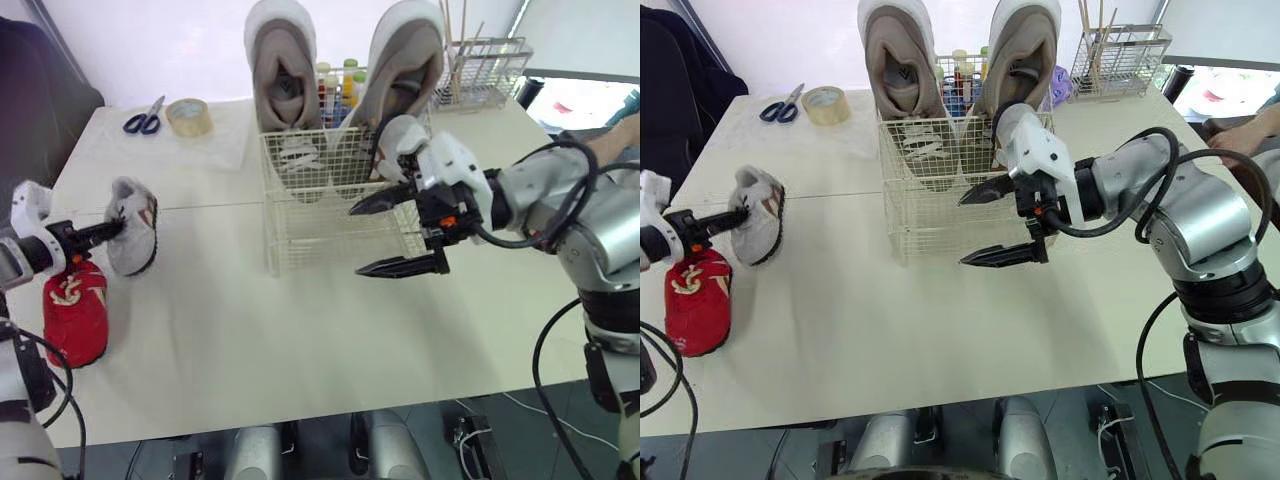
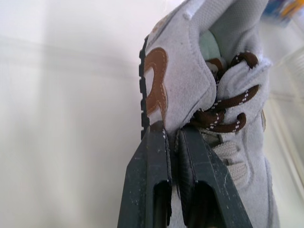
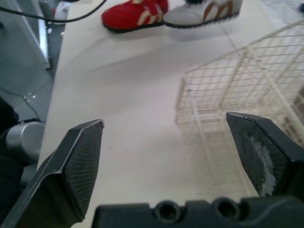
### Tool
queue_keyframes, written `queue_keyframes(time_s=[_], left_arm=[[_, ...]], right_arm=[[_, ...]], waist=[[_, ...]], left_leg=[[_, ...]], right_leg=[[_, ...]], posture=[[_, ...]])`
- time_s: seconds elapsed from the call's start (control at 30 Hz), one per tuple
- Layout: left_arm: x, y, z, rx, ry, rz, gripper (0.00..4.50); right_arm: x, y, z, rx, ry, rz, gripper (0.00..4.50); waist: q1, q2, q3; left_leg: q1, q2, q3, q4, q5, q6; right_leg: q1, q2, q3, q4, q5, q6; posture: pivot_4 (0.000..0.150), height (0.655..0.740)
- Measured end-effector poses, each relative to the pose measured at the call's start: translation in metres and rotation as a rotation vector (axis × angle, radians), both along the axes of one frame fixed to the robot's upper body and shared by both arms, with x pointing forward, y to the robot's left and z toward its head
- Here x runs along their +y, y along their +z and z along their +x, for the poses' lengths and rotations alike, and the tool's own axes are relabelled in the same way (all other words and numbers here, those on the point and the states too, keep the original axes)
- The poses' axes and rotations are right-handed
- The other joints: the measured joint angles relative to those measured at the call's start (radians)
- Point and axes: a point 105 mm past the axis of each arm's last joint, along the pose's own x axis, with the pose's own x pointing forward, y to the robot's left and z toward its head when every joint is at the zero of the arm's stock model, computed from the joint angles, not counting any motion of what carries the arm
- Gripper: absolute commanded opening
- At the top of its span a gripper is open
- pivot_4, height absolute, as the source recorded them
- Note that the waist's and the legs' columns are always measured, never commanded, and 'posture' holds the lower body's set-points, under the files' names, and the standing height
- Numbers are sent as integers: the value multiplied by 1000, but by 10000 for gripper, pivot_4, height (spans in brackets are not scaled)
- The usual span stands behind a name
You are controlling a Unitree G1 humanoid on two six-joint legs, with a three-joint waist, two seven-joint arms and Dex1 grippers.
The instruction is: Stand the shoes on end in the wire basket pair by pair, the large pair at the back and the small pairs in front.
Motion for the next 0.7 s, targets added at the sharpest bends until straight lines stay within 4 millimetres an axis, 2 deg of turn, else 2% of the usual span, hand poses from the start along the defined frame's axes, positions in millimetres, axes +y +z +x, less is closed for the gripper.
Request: queue_keyframes(time_s=[0.07, 0.2, 0.27, 0.33, 0.43, 0.57, 0.7], left_arm=[[-7, 34, -4, -162, 15, 8, 1826], [-34, 115, -38, -521, 5, 21, 1826], [-61, 145, -58, -678, -13, 68, 1826], [-95, 164, -75, -804, -56, 89, 1826], [-142, 170, -83, -887, -94, 89, 1826], [-202, 143, -70, -863, -151, 110, 1826], [-227, 129, -58, -897, -129, 151, 1826]], right_arm=[[-8, 8, 4, -16, -37, 19, 45000], [-23, 26, 9, -44, -105, 73, 45000], [-32, 31, 12, -41, -139, 91, 45000], [-39, 35, 16, -42, -170, 113, 45000], [-48, 41, 20, -36, -203, 138, 45000], [-56, 52, 25, -53, -224, 169, 45000], [-63, 53, 29, -46, -246, 176, 45000]], waist=[[0, -4, 0], [-2, -6, 0], [1, -6, 0], [6, -6, 0], [6, -6, 0], [5, -6, 0], [4, -6, 0]], left_leg=[[-1, 0, 0, 0, 0, -1], [0, -1, 0, 0, 0, -1], [2, -1, 0, -1, 0, -1], [4, -1, 0, 0, 1, -1], [9, -1, 0, 0, 1, 0], [11, -1, 1, 0, 1, 0], [11, 1, 0, 0, 2, 2]], right_leg=[[1, -1, 0, 0, 0, 0], [4, -1, -1, -1, 1, 2], [6, 0, -1, -1, 2, 4], [9, 1, -2, -1, 2, 5], [15, 3, -3, -2, 3, 6], [17, 5, -3, -3, 3, 7], [15, 8, -3, -3, 4, 7]], posture=[[1500, 7400], [1500, 7400], [1500, 7400], [1500, 7400], [1500, 7400], [1500, 7400], [1500, 7400]])
